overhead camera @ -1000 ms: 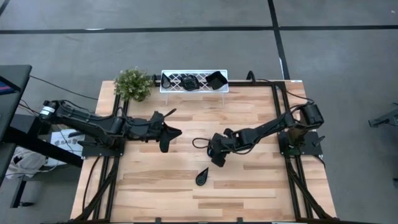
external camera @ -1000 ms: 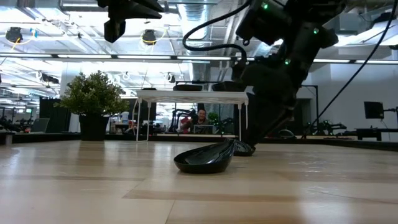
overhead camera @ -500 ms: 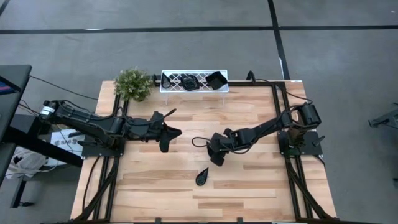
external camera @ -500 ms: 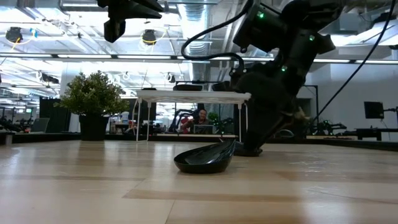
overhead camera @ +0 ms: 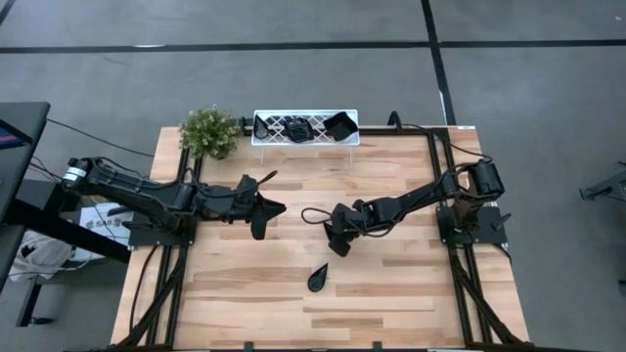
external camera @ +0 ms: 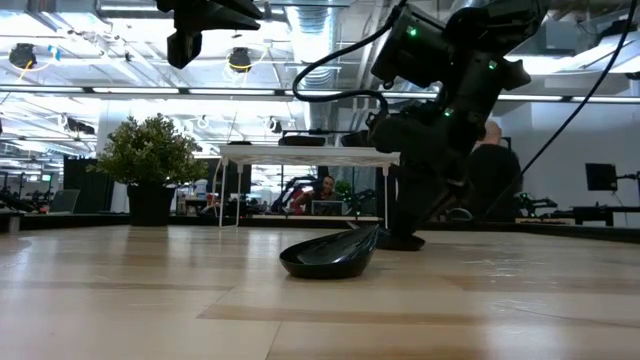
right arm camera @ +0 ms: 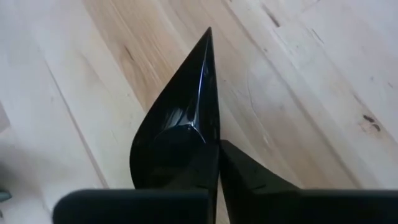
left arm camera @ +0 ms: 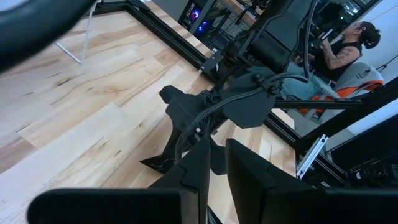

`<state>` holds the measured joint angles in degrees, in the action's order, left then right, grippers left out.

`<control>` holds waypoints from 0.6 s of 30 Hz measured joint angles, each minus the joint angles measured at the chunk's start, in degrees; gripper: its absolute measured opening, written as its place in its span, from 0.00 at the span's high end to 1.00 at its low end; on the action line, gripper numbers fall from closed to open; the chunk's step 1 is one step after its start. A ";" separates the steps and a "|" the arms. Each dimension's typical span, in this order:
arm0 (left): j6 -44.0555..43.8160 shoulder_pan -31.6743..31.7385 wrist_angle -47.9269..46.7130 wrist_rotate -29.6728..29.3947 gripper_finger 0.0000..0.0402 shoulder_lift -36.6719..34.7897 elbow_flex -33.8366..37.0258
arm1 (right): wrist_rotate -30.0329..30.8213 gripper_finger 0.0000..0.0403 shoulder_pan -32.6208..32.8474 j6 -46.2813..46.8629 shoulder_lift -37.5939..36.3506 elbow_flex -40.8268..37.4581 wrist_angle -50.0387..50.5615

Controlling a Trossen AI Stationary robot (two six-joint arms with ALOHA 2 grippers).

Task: Pick & Place Mini shaped plates
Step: Stack the top drop shaped plate on the top of the drop shaped plates on the shelf

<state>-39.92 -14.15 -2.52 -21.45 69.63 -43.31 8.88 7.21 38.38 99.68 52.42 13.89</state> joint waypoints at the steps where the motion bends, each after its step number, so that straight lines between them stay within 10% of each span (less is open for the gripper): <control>1: 0.00 0.00 0.00 0.00 0.87 0.00 0.00 | 0.01 0.99 0.00 0.53 0.00 0.00 0.00; 18: -5.59 0.67 -1.40 -2.21 0.87 0.00 0.00 | 8.67 1.00 0.01 4.14 -13.23 0.00 -4.57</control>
<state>-45.51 -13.48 -3.92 -23.66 69.63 -43.31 17.54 7.22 42.52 86.45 52.42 9.32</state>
